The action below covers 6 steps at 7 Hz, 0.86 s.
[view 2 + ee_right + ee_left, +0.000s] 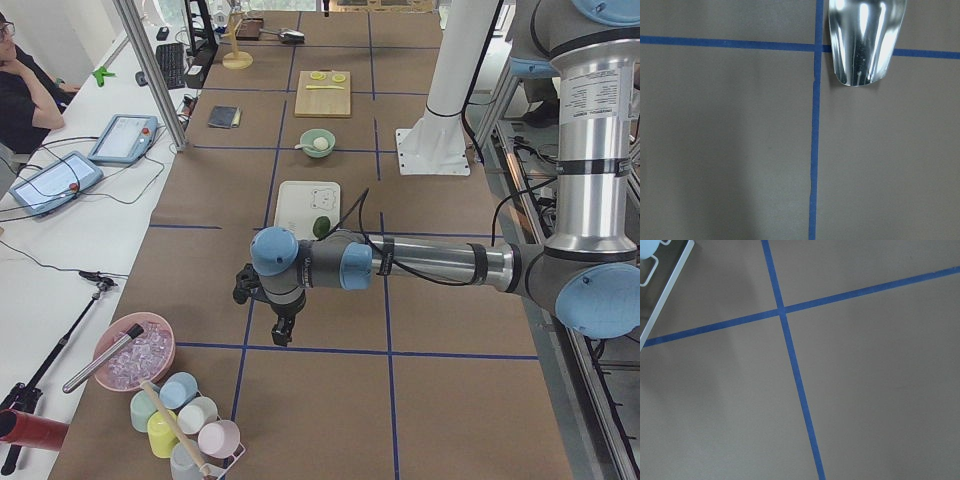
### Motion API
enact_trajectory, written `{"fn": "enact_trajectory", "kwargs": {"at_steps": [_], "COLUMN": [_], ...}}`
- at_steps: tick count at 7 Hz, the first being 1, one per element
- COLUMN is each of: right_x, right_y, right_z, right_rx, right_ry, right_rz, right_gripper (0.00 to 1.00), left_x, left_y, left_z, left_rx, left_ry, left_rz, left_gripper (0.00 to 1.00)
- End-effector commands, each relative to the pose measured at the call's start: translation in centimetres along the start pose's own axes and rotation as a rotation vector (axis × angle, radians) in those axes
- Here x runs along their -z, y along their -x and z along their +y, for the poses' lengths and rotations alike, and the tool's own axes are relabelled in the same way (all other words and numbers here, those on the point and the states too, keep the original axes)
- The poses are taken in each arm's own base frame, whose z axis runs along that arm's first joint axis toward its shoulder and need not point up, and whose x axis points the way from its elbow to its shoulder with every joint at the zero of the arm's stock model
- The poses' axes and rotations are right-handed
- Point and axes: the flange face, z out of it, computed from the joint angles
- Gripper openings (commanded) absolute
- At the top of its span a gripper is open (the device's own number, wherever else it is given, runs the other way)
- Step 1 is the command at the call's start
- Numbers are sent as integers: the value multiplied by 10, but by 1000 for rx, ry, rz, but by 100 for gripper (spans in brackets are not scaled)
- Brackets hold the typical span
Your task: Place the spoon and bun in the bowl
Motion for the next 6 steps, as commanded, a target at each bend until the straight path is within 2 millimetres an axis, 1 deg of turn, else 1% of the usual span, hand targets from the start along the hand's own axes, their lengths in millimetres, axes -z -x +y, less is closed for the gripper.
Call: {"fn": "enact_trajectory", "kwargs": {"at_steps": [1, 6], "right_x": [0, -2], "right_y": [0, 0], "right_z": [1, 2], "right_rx": [-3, -7], "right_ry": [2, 9], "right_rz": [-3, -16], "right_gripper": [100, 100], "left_x": [1, 1], "left_y": [-1, -2], "left_z": [2, 2], "left_rx": [-1, -2], "left_ry": [-1, -2], "left_rz": [1, 1], "left_gripper": [100, 100]}}
